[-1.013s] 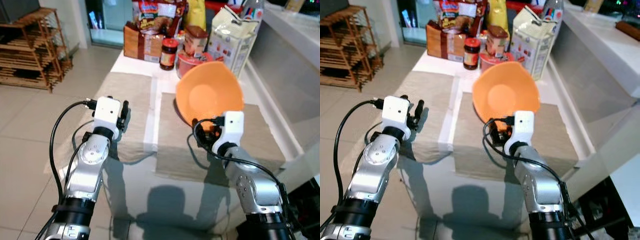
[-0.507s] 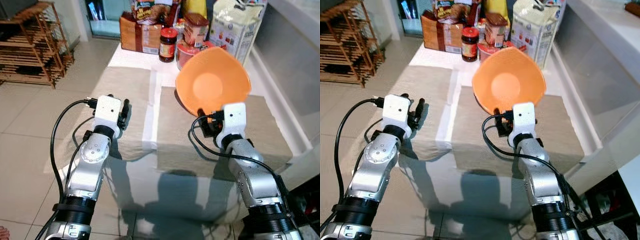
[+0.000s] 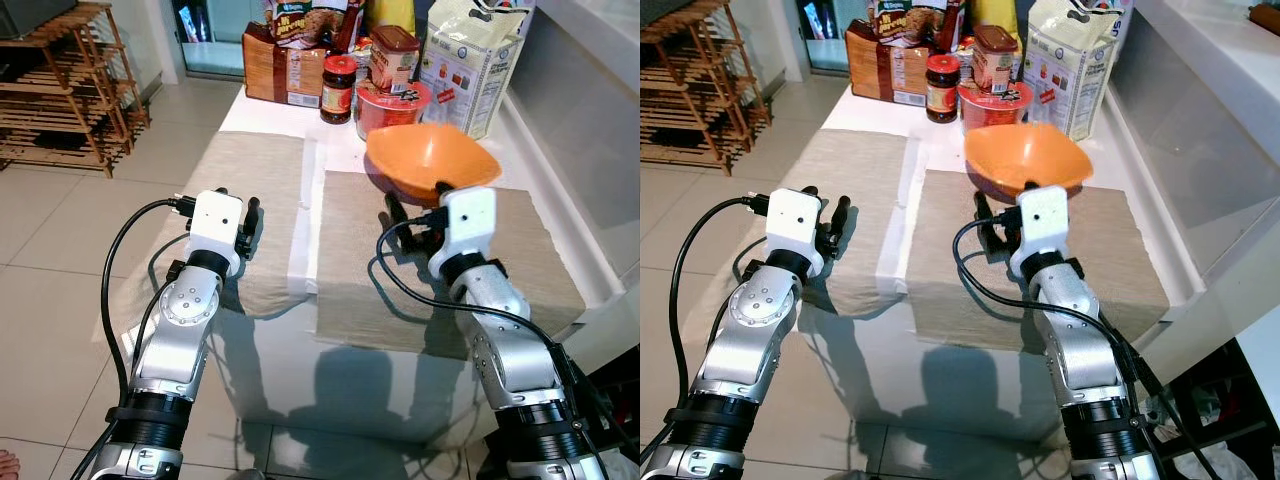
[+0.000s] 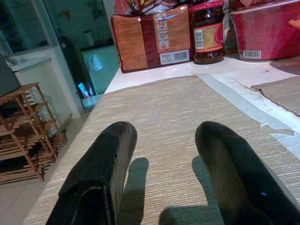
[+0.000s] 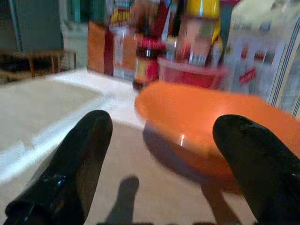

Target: Setting the table

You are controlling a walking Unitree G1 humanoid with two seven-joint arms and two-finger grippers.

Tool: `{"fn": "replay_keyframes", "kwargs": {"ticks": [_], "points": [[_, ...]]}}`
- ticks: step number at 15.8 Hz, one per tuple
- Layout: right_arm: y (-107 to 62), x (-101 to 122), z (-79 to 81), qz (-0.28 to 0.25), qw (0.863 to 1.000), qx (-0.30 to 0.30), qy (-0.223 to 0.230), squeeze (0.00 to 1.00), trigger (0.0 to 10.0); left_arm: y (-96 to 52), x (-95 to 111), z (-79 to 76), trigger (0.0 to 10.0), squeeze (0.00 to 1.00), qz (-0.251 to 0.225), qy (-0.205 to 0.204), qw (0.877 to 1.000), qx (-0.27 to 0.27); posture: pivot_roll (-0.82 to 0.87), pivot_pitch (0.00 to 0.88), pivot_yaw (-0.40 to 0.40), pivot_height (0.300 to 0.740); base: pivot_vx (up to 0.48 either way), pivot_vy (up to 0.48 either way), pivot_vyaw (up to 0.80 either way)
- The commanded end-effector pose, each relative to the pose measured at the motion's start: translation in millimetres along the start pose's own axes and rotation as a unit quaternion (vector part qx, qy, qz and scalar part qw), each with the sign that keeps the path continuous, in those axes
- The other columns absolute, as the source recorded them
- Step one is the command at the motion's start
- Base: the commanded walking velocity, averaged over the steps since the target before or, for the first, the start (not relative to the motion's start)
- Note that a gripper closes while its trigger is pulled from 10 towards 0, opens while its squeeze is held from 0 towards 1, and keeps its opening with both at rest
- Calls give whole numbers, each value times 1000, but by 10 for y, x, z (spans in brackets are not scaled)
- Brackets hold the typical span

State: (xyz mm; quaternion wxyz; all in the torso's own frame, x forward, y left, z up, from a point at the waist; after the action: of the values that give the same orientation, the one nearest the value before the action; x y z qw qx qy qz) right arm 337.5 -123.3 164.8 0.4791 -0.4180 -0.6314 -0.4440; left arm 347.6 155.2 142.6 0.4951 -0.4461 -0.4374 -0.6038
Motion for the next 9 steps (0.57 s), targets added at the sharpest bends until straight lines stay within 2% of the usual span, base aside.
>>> {"fn": "replay_keyframes", "kwargs": {"ticks": [1, 4, 5, 6, 7, 9], "points": [[15, 115, -61, -23, 1000, -10, -5, 0, 10000, 16, 22, -20, 10000, 0, -4, 0, 1000, -1, 55, 0, -28, 740, 0, 0, 0], [46, 167, -97, -31, 999, -10, -42, 0, 10000, 23, 29, -26, 10000, 0, -5, 0, 1000, -3, 53, 0, -27, 740, 0, 0, 0], [70, 143, -129, -20, 997, -3, -70, 0, 10000, 25, 29, -26, 10000, 0, -5, -1, 1000, -2, 51, 0, -28, 740, 0, 0, 0], [99, 106, -185, -6, 995, 1, -100, 0, 10000, 27, 29, -30, 10000, 0, -4, -2, 1000, -2, 51, 0, -31, 740, 0, 0, 0], [142, 12, -314, 26, 991, -2, -134, 0, 10000, 24, 25, -37, 10000, 0, -4, -3, 1000, -1, 51, 0, -32, 740, 0, 0, 0], [172, -53, -410, 47, 987, -2, -157, 0, 10000, 18, 22, -41, 10000, 0, -3, -3, 1000, 0, 52, 0, -37, 740, 0, 0, 0]]}}
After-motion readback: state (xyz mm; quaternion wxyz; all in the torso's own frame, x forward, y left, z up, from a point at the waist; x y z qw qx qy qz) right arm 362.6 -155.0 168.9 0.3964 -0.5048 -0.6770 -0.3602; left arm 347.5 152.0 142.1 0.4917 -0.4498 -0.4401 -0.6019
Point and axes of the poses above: a point about 5 cm out from each wrist's last joint towards the gripper, its own y axis pointing out of the wrist towards the gripper, its own x axis along the axis of the wrist's last joint, z = x × y, the point moved 3 cm from there along y, pointing out of the wrist towards the gripper, and after that the axes turned 3 degrees about -y, right-handed, at the moved point
